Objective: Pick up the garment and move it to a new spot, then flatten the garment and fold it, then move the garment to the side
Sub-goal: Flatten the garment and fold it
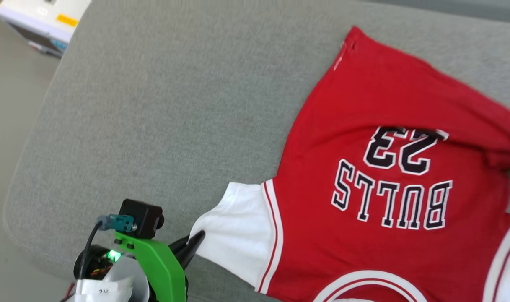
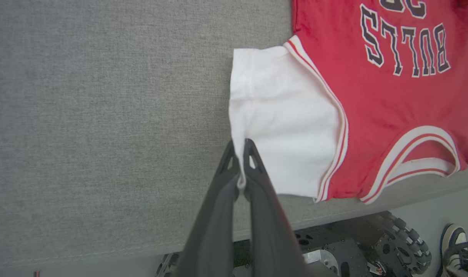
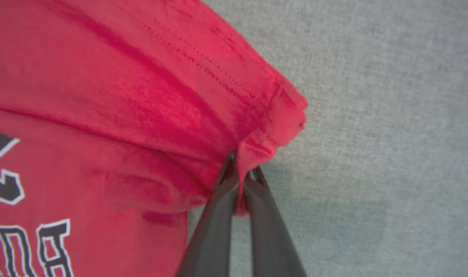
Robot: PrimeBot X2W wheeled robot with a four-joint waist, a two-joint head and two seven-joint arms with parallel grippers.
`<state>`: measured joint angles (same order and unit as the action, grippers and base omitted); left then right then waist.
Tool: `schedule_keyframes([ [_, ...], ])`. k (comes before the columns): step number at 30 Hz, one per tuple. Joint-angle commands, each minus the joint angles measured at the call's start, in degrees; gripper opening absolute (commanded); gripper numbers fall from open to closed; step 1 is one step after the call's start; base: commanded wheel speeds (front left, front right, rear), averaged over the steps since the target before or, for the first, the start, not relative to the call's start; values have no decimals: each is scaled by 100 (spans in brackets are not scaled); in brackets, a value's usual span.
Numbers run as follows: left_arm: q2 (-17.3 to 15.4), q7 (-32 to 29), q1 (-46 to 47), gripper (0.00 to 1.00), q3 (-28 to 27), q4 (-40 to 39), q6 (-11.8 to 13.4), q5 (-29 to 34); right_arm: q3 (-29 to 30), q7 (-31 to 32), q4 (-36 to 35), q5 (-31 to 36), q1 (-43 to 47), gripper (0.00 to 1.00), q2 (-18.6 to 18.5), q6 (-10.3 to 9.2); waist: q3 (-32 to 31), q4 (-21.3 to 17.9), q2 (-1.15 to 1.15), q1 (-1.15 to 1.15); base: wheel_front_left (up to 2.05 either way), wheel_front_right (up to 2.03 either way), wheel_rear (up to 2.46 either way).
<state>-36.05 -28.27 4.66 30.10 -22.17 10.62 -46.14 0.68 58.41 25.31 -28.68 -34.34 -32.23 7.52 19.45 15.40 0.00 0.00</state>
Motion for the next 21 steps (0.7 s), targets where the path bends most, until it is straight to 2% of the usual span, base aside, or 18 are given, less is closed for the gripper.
schedule_keyframes([
  [1,-31,34,-96,0,-41,37,55,-66,-17,7,-21,-67,311,0,29,-3,-675,-472,0,0,0,0,0],
  [11,12,261,-506,0,-148,142,247,-177,327,294,-982,-385,1772,0,109,-3,-1357,-926,0,0,0,0,0],
  [21,262,497,-615,0,-158,260,321,-264,1056,616,-2082,-365,3186,0,564,-3,-1565,-1144,0,0,0,0,0],
])
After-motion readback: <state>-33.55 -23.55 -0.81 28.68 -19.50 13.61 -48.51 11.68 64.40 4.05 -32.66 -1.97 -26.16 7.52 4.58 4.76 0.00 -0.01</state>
